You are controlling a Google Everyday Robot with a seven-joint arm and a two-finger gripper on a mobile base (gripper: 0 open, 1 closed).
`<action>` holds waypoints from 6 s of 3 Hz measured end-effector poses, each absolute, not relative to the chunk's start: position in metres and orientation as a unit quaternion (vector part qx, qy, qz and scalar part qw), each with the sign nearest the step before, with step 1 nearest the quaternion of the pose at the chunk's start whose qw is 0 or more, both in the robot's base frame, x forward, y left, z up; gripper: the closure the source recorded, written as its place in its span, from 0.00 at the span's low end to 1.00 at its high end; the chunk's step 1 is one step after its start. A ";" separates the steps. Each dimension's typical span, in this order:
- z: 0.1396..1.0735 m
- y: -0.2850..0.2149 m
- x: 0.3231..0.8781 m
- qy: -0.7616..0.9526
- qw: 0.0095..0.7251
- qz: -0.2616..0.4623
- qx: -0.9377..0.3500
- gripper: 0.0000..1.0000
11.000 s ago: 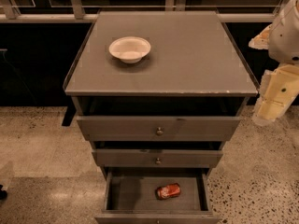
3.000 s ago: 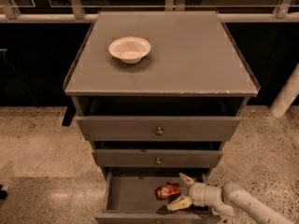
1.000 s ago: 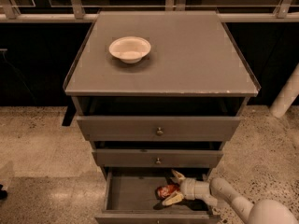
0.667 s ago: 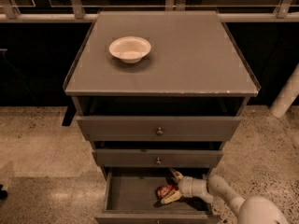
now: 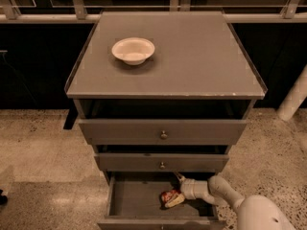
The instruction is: Pick coke can from bottom drawer and place on counter
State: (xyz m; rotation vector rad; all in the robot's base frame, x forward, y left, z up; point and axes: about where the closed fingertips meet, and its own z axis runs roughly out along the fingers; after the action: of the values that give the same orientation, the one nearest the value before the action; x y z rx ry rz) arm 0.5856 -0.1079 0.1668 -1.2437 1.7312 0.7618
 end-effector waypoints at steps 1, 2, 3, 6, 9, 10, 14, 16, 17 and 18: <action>0.154 -0.117 0.587 0.700 0.405 0.277 -0.519 0.00; 0.146 -0.128 0.585 0.708 0.392 0.258 -0.527 0.00; 0.135 -0.133 0.577 0.717 0.379 0.254 -0.527 0.00; 0.134 -0.133 0.577 0.717 0.379 0.254 -0.527 0.64; 0.179 -0.145 0.566 0.725 0.404 0.268 -0.488 1.00; 0.226 -0.161 0.552 0.735 0.421 0.263 -0.462 1.00; 0.339 -0.178 0.519 0.750 0.425 0.249 -0.442 1.00; 0.491 -0.177 0.463 0.738 0.443 0.188 -0.474 1.00; 0.570 -0.168 0.445 0.718 0.460 0.144 -0.502 1.00; 0.590 -0.170 0.447 0.713 0.462 0.126 -0.512 1.00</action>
Offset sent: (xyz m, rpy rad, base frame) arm -0.0003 -0.0413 -0.0280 -0.1991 -0.0101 -0.0059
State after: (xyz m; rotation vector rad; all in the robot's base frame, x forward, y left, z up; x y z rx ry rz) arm 0.4473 -0.1698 0.5897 -1.2602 1.7538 0.3090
